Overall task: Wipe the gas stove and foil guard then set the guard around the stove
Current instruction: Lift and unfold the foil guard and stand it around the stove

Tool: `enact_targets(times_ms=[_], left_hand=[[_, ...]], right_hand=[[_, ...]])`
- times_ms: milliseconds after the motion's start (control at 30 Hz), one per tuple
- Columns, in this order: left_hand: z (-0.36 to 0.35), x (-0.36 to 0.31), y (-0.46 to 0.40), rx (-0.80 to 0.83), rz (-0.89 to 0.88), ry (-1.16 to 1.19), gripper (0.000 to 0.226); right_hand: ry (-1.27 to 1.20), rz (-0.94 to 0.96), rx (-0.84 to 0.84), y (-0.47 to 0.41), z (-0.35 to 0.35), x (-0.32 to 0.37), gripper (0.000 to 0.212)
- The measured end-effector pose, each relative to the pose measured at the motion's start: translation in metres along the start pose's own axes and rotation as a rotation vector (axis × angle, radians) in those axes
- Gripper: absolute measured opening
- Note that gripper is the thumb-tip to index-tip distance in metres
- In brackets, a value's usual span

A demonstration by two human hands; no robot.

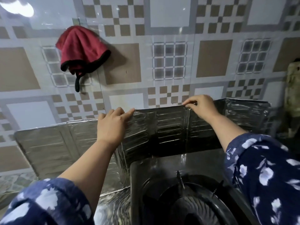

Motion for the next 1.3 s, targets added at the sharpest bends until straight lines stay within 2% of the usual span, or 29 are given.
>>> enact_targets(times_ms=[167,400,533,733,833,967,1067,1200,1300], left_hand=[[-0.009,-0.011,-0.007,0.048,0.024,-0.050,0.055],[-0.014,-0.015,-0.013,0.113,0.012,-0.021,0.059],[-0.007,-0.002,-0.012,0.189,-0.026,-0.014,0.063],[0.015,0.057,0.003,0.162,0.075,-0.027,0.041],[0.016,0.068,0.007,0.150,0.090,0.017,0.040],[0.020,0.062,0.008,0.141,0.073,0.057,0.042],[0.029,0.068,0.012,0.150,0.055,0.084,0.040],[0.041,0.094,0.023,0.188,0.101,-0.002,0.049],[0.050,0.094,0.025,0.236,0.129,0.008,0.044]], right_hand=[[0.092,-0.004,-0.016,0.004,-0.007,-0.003,0.018],[0.224,0.187,-0.011,0.004,-0.054,0.070,0.021],[0.190,0.155,-0.024,0.002,-0.064,0.084,0.018],[0.204,0.124,0.031,0.006,-0.067,0.092,0.021],[0.071,0.183,0.056,0.010,-0.076,0.116,0.027],[-0.102,0.201,0.171,0.007,-0.103,0.146,0.022],[-0.150,0.163,0.197,0.004,-0.113,0.146,0.017],[-0.163,0.129,0.191,0.000,-0.107,0.134,0.019],[-0.157,0.121,0.220,-0.002,-0.101,0.131,0.021]])
Point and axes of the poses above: each hand's wrist, its own y-axis away from the middle knuckle, its own z-axis out of the back of the hand, x = y × z, the point moved 7 cm from there along -y, towards the middle knuckle, and after that the axes turned 4 degrees about x, right-handed, at the moved point
